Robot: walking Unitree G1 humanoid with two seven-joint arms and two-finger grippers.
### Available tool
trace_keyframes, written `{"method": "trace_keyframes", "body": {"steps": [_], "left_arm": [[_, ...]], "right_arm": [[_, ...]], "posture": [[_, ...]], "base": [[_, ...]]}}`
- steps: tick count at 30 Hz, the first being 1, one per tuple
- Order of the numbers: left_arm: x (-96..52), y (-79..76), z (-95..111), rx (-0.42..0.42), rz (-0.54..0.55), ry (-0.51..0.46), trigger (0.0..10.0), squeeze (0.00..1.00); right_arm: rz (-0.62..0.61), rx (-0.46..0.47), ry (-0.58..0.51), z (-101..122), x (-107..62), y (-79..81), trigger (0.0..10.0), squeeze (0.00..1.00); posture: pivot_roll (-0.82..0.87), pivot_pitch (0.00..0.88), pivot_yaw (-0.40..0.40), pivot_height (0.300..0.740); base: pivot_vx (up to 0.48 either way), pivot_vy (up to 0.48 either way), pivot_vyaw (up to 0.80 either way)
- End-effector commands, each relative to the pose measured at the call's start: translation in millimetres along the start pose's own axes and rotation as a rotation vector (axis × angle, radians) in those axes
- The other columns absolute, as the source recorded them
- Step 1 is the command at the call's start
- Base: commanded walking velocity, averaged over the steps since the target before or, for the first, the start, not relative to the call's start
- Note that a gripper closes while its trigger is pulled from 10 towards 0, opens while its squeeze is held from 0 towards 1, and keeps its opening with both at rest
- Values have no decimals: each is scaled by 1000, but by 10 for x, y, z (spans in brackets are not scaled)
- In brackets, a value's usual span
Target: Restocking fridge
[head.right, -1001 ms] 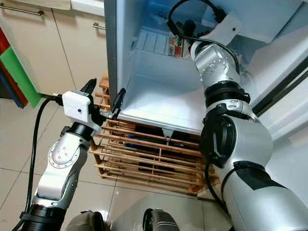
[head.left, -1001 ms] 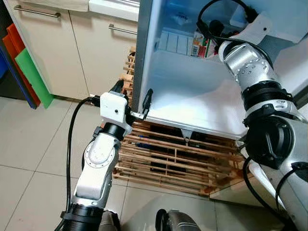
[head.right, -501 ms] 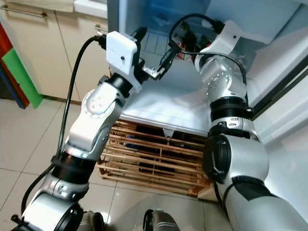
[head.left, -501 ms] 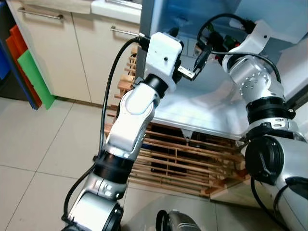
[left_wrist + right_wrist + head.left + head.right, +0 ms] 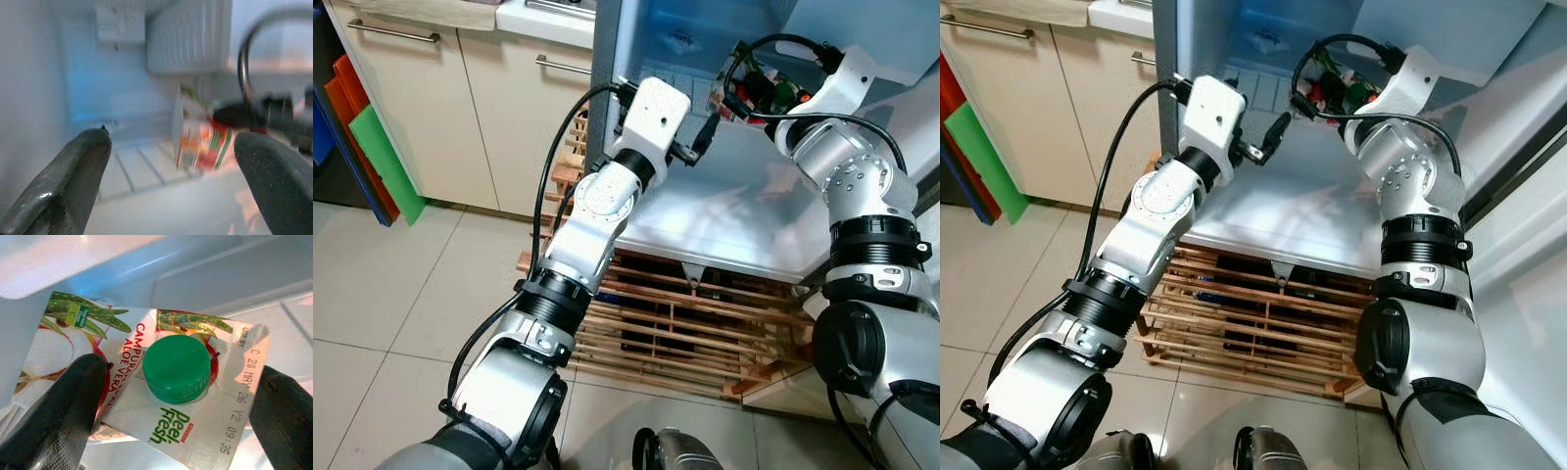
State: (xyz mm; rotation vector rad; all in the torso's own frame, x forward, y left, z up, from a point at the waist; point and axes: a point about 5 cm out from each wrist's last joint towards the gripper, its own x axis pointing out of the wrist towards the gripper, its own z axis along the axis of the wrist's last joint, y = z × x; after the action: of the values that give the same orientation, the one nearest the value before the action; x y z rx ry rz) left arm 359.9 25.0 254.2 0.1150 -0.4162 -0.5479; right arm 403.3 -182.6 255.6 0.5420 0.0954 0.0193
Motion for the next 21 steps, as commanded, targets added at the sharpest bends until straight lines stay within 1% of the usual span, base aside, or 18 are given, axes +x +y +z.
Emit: {"method": "trace_keyframes", "body": {"steps": [1, 3, 4, 6, 7, 8, 14, 21], "left_arm": [[16, -88, 164, -30, -40, -83, 10000, 0], [-21, -190, 137, 15, -76, -83, 10000, 0], [-21, -190, 137, 15, -76, -83, 10000, 0], [-26, -257, 33, 23, -82, -42, 10000, 0], [-26, -257, 33, 23, -82, -42, 10000, 0], [-14, -265, -13, 12, -68, -19, 10000, 0], [-6, -247, -40, 9, -48, 3, 10000, 0], [1, -196, -22, -5, -22, -14, 10000, 0]], "right_arm": [[-35, -1, -18, 45, -35, -113, 10000, 1000], [-18, 14, -6, 30, -49, -67, 10000, 1000], [-18, 14, -6, 30, -49, -67, 10000, 1000], [2, 23, 13, 4, -58, -12, 10000, 1000], [2, 23, 13, 4, -58, -12, 10000, 1000], [7, 31, 25, -17, -63, 3, 10000, 1000], [19, 48, 40, -37, -93, 13, 10000, 1000], [42, 56, 45, 2, -124, 27, 10000, 1000]], "posture": [[-257, 115, -89, 740], [-248, 118, -91, 740], [-248, 118, -91, 740], [-248, 122, -91, 740], [-248, 122, -91, 740], [-250, 123, -92, 740], [-261, 124, -84, 740], [-266, 124, -85, 740]], "base": [[0, 0, 0], [0, 0, 0], [0, 0, 0], [0, 0, 0], [0, 0, 0], [0, 0, 0], [0, 0, 0], [0, 0, 0]]}}
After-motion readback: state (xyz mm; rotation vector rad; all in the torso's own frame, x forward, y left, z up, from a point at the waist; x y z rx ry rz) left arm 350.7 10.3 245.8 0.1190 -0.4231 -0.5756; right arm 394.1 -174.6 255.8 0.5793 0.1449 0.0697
